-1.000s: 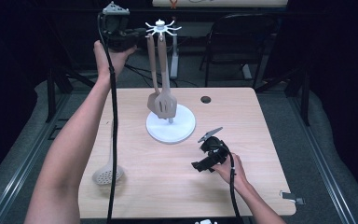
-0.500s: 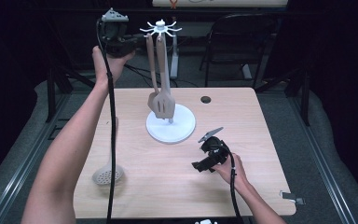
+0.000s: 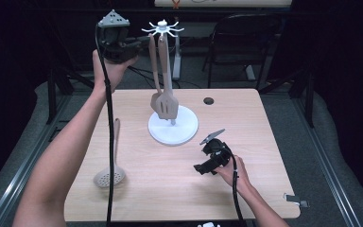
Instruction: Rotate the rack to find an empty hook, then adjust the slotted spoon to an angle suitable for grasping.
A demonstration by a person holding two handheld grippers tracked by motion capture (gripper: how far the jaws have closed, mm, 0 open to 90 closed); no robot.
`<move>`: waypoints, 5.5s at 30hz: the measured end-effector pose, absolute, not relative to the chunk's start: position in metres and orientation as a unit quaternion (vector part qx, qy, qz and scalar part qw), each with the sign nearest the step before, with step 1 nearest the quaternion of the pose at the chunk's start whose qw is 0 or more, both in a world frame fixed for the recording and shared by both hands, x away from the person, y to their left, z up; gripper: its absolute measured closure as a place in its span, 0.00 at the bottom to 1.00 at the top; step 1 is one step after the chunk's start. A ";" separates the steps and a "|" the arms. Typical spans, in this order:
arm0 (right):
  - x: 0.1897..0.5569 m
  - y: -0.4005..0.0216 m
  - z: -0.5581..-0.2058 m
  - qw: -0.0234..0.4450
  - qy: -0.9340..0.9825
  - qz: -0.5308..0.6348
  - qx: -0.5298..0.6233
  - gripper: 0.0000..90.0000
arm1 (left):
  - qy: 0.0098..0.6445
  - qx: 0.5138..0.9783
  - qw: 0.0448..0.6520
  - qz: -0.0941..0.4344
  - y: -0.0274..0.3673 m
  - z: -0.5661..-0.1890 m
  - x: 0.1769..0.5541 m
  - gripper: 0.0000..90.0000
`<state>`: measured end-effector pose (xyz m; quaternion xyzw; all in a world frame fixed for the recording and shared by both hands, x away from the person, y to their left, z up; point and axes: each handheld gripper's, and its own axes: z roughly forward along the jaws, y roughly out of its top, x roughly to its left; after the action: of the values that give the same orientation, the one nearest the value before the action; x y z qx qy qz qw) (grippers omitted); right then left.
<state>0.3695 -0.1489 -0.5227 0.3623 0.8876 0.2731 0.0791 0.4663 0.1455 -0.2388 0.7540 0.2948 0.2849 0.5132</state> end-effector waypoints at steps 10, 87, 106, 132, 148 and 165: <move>0.369 -0.150 -0.523 0.079 0.885 0.275 0.368 0.09 | 0.321 0.748 0.502 0.293 0.146 -0.239 0.478 1.00; 0.370 -0.149 -0.523 0.075 0.890 0.270 0.359 0.09 | 0.343 0.747 0.496 0.279 0.164 -0.246 0.481 0.84; 0.370 -0.151 -0.523 0.079 0.893 0.263 0.357 0.04 | 0.401 0.776 0.414 0.256 0.184 -0.312 0.475 0.22; 0.370 -0.148 -0.528 0.079 0.904 0.241 0.344 0.00 | 0.512 0.783 0.314 0.160 0.236 -0.480 0.444 0.13; 0.369 -0.149 -0.526 0.092 0.904 0.239 0.344 0.01 | 0.577 0.762 0.258 0.141 0.267 -0.523 0.434 0.18; 0.373 -0.147 -0.528 0.083 0.904 0.232 0.349 0.06 | 0.589 0.772 0.211 0.111 0.265 -0.558 0.446 0.68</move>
<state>0.3729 -0.1468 -0.5278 0.3489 0.9041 0.2325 0.0827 0.4464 0.2654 -0.5579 0.7719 0.5892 0.1112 0.2112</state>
